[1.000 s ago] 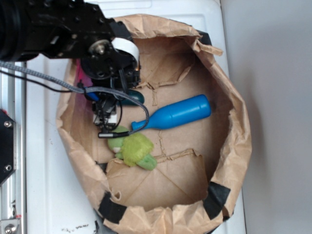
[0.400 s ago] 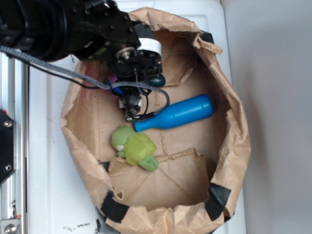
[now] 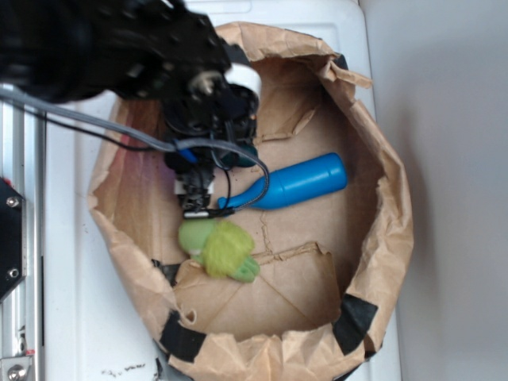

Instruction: Grab the plastic pickle.

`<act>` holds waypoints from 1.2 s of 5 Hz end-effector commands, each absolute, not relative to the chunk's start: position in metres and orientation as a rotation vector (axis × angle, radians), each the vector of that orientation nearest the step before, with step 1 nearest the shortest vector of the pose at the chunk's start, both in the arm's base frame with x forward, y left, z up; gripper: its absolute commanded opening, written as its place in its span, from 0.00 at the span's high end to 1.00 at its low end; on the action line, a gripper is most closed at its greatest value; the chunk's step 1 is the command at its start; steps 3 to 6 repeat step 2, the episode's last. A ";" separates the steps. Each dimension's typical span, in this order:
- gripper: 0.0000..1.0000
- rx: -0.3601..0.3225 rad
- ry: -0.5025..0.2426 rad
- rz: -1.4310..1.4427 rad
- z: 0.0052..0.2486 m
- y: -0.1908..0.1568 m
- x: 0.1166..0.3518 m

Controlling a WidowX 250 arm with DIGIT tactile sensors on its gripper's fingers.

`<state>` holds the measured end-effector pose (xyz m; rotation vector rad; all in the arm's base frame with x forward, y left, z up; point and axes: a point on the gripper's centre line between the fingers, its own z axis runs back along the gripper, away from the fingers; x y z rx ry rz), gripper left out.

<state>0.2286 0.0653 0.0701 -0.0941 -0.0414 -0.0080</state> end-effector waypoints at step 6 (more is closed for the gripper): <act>1.00 -0.084 -0.129 -0.026 0.131 0.063 0.231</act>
